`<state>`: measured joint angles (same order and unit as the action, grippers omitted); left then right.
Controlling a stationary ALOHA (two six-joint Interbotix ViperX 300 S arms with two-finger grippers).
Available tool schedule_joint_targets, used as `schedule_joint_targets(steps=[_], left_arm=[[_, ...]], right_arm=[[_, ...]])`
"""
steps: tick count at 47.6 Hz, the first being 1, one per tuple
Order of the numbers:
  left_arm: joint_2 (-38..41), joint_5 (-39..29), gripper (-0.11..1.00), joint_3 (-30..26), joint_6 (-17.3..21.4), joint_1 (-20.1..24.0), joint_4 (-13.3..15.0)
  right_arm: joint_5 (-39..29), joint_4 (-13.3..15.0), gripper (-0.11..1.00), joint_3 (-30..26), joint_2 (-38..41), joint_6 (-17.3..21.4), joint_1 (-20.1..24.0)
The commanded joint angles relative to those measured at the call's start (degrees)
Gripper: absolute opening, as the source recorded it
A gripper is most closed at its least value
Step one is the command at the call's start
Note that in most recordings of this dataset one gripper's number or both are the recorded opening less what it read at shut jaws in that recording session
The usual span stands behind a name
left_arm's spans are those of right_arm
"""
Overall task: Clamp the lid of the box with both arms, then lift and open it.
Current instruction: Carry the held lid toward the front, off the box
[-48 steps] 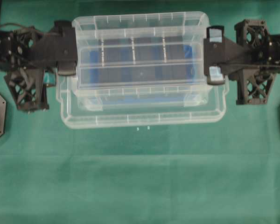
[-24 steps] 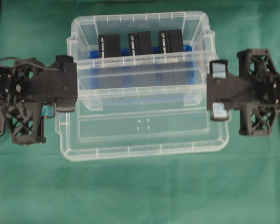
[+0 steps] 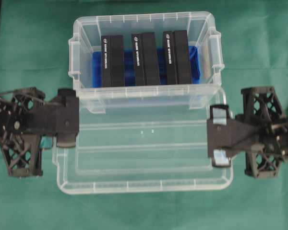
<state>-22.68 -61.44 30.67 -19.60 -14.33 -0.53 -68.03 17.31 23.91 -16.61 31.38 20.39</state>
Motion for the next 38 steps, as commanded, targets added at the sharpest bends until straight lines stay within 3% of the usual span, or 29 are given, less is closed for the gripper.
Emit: schedule_joint_targets(steps=[1,13,29,38], left_arm=[[0.18,1.58,0.02,-4.22,-1.41,-0.35,-1.14],[1.41,1.58,0.02,-5.19,-1.67,-1.58,-1.14],[3.87,3.25,0.02,-4.04,-1.67,-1.58,-1.14],[5.36,6.59,0.02,-2.02,-2.02,-1.67,-0.97]], right_arm=[[0.62,1.93,0.00,-3.78,0.35,2.02,0.97],[-0.35,2.37,0.00,-4.39,1.05,4.83,2.72],[0.09,2.37,0.00,-4.04,3.43,5.27,3.16],[4.31,2.11,0.00,-1.93,5.45,5.36,3.16]])
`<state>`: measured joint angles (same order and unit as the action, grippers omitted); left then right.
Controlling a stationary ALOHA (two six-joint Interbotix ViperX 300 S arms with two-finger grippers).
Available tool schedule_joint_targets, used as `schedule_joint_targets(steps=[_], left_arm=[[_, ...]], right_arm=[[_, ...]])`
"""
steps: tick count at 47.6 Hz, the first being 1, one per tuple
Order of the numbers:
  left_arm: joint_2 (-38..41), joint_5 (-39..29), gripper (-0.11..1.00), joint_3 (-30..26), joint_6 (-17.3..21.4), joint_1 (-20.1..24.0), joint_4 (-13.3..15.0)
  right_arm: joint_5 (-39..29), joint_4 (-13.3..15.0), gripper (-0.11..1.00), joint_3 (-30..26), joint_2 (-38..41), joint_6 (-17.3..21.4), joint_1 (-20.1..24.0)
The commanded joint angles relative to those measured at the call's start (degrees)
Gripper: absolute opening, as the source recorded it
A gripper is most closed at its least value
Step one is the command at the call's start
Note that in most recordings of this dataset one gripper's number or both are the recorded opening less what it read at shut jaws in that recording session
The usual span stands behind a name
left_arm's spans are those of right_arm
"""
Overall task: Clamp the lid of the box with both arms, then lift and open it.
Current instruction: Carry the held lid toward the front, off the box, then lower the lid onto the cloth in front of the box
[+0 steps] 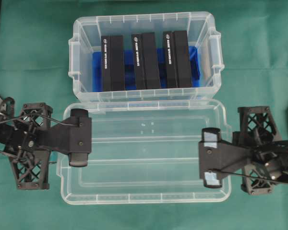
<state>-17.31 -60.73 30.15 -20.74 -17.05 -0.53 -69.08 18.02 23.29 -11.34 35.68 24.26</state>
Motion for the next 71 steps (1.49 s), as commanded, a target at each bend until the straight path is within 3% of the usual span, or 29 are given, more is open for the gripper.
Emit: schedule_joint_targets(steps=[1,13,32,53,71], left_arm=[[0.18,6.24,0.02,-1.23,-1.14,1.05,-0.97],[2.29,9.84,0.02,2.29,-5.10,0.44,-1.05],[8.70,21.88,0.02,7.65,-5.10,0.62,-1.05],[12.83,31.38,0.02,11.95,-5.10,1.58,-0.97],[13.27,31.03,0.02,11.60,-5.01,1.67,-0.88]], right_arm=[[6.06,1.32,0.00,-0.97,0.26,1.05,-0.70],[13.27,1.32,0.00,4.31,1.14,4.48,-0.70],[25.31,1.41,0.00,13.18,3.16,8.26,-1.58],[37.18,1.58,0.00,17.67,8.44,9.40,-3.96],[37.27,1.32,0.00,17.49,9.05,9.40,-3.96]])
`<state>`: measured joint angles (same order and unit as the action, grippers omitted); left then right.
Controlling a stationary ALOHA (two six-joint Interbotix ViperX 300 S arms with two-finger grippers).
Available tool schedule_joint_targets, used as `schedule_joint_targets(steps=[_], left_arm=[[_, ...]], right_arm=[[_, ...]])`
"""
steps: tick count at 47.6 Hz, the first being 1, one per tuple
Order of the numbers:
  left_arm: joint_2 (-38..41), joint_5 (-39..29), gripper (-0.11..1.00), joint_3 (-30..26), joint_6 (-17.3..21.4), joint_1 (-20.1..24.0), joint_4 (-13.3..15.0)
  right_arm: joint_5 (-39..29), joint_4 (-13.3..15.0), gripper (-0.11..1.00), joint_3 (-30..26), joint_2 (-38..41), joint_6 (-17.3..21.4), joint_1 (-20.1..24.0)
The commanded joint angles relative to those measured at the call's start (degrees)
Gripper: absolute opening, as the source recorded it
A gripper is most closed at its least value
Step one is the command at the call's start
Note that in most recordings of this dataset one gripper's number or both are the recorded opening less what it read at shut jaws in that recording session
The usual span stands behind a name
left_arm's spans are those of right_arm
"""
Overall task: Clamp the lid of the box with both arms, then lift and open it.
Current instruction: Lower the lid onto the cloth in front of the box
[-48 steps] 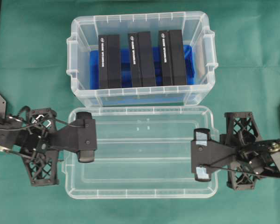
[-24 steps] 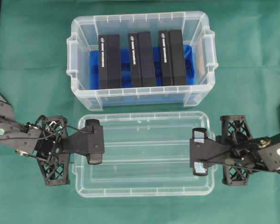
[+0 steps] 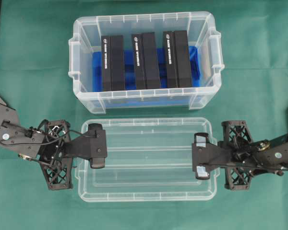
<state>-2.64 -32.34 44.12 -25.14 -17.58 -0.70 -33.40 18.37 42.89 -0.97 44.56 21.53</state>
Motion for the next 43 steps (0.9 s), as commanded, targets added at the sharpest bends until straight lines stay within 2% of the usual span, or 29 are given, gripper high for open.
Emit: schedule_joint_targets(steps=[1,12,20,30,43], left_arm=[[-1.49,2.37,0.02,-2.37,-0.62,2.20,-0.70],[-3.87,0.79,0.02,-0.26,-0.70,1.85,-0.44],[-6.24,0.79,0.02,2.99,-0.88,1.05,-0.18],[-10.02,0.62,0.02,6.94,-4.31,0.00,-0.18],[-13.62,0.62,0.02,9.93,-7.73,-1.85,-0.26]], right_arm=[[1.32,0.97,0.00,-2.11,-1.41,0.53,-1.23],[-0.79,0.70,0.00,-0.35,-4.48,1.05,0.88],[-0.97,0.79,0.00,2.37,-6.77,3.25,2.64],[-1.85,0.70,0.00,5.54,-9.58,6.77,4.48],[-2.55,0.79,0.00,6.86,-11.43,7.82,5.89]])
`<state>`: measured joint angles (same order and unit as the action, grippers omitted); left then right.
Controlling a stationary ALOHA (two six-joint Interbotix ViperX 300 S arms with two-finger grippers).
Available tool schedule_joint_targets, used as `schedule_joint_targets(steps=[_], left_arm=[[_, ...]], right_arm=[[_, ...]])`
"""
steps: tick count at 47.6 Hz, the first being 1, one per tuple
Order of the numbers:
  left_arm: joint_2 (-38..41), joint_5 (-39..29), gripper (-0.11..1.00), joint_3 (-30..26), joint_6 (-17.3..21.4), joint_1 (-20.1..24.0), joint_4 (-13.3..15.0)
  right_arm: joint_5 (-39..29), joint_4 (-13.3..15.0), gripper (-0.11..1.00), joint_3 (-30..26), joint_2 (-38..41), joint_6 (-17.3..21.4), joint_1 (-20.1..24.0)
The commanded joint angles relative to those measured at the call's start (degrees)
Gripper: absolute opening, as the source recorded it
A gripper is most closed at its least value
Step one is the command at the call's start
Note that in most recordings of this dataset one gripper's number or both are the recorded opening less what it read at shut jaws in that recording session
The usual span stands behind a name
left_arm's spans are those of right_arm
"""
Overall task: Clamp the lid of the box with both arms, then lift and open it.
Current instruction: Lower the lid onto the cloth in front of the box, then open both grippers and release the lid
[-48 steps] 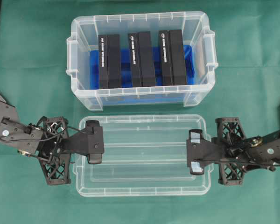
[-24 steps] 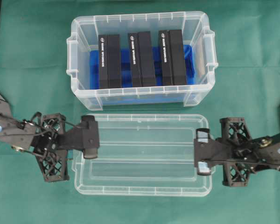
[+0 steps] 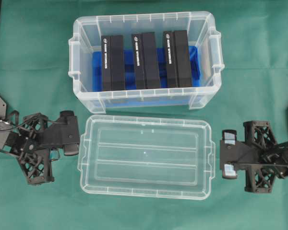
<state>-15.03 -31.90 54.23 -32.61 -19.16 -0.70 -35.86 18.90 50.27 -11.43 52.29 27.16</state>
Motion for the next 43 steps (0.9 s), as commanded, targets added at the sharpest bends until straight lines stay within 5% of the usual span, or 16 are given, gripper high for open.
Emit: schedule_joint_targets(steps=[1,18,43], left_arm=[[-1.14,0.18,0.02,-0.18,-0.26,-0.26,-0.26],[-1.49,-0.26,0.02,-3.43,-0.18,-1.76,-0.35],[-4.13,-15.21,0.02,-19.16,0.18,-4.31,-1.05]], right_arm=[[-0.09,0.35,0.00,-0.53,-1.05,0.09,0.26],[-1.67,0.44,0.00,-4.31,-1.49,0.09,0.62],[-22.24,0.44,0.00,-19.78,-5.71,-0.18,3.16]])
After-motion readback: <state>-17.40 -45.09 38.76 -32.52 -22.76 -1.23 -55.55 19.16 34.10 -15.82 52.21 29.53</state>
